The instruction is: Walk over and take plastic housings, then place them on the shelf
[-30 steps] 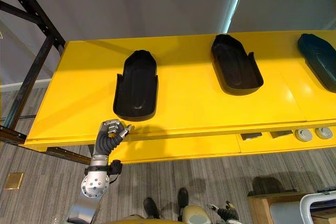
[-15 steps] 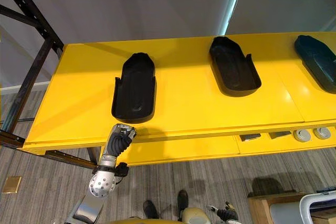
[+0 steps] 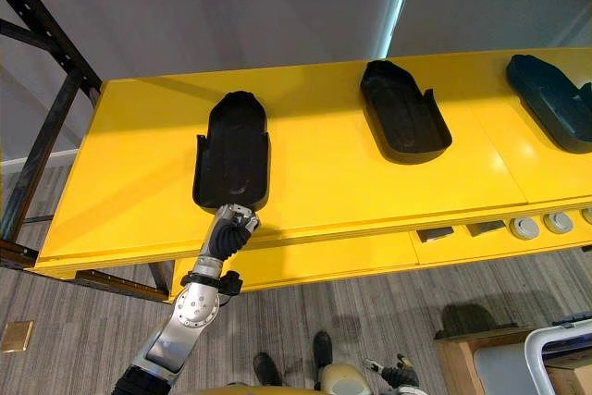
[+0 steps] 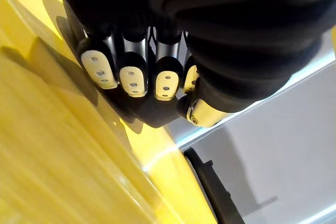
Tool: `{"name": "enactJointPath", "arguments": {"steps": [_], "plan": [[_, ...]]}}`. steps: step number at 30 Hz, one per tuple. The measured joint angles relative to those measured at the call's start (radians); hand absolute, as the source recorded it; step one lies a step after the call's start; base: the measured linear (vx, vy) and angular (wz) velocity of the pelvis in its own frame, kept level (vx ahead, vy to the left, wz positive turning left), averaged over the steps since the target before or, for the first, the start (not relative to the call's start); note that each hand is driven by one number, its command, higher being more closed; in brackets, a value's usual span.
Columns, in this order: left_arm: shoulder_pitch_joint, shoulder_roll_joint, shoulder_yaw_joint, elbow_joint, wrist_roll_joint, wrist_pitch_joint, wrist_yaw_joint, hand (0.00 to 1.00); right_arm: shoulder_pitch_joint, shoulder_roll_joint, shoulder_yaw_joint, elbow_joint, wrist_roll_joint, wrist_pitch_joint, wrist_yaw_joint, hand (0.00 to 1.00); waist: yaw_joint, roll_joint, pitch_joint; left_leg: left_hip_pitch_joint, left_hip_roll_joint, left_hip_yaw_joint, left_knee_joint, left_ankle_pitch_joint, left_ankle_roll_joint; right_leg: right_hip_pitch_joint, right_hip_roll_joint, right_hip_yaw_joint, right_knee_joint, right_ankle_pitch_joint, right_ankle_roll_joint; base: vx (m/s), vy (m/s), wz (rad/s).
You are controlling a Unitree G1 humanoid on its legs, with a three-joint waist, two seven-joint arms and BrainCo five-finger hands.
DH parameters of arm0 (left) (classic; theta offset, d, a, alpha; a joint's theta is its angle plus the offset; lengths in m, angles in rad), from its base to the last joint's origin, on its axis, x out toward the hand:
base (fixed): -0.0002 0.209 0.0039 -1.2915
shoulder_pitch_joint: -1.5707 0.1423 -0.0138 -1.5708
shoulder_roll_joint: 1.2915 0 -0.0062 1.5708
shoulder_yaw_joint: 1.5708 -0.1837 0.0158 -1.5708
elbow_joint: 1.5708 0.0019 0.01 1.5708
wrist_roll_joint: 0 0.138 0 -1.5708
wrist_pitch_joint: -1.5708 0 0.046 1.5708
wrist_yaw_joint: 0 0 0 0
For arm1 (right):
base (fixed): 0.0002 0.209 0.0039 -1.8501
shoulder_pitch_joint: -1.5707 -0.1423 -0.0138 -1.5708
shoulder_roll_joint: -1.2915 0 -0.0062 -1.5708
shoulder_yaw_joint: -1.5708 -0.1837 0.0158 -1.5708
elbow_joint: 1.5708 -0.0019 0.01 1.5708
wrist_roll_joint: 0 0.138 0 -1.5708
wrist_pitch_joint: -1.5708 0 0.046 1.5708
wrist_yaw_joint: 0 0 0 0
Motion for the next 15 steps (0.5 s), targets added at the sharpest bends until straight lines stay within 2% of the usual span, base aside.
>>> {"name": "enactJointPath", "arguments": {"steps": [4, 10, 12, 15], "plan": [[-0.024, -0.001, 0.002, 0.014, 0.003, 0.021, 0.002, 1.00, -0.007, 0.001, 0.003, 0.000, -0.002, 0.002, -0.001, 0.00, -0.018, -0.001, -0.005, -0.007, -0.003, 0.001, -0.002, 0.000, 0.000, 0.000, -0.002, 0.001, -0.015, 0.011, 0.001, 0.00, 0.000, 0.00], [-0.115, -0.009, 0.009, 0.091, 0.033, 0.045, 0.003, 1.00, -0.009, 0.001, 0.005, 0.000, -0.004, 0.004, 0.000, 0.00, -0.028, 0.002, -0.014, -0.015, -0.005, 0.012, -0.002, 0.000, 0.000, -0.011, -0.004, 0.012, -0.019, 0.020, 0.001, -0.01, 0.000, -0.06], [-0.128, -0.009, 0.019, 0.099, 0.039, 0.059, 0.003, 1.00, -0.016, 0.003, 0.005, 0.000, -0.004, 0.004, 0.000, 0.00, -0.045, 0.002, -0.014, -0.015, -0.005, 0.015, -0.002, 0.000, 0.000, -0.012, -0.004, 0.014, -0.019, 0.020, 0.001, -0.01, -0.004, -0.04], [-0.150, -0.009, 0.021, 0.118, 0.040, 0.062, 0.002, 1.00, -0.017, 0.003, 0.004, 0.000, -0.004, 0.005, 0.002, 0.00, -0.046, 0.002, -0.014, -0.015, -0.005, 0.023, -0.002, -0.001, 0.001, -0.015, -0.004, 0.021, -0.019, 0.022, 0.001, -0.01, -0.004, -0.07]]}}
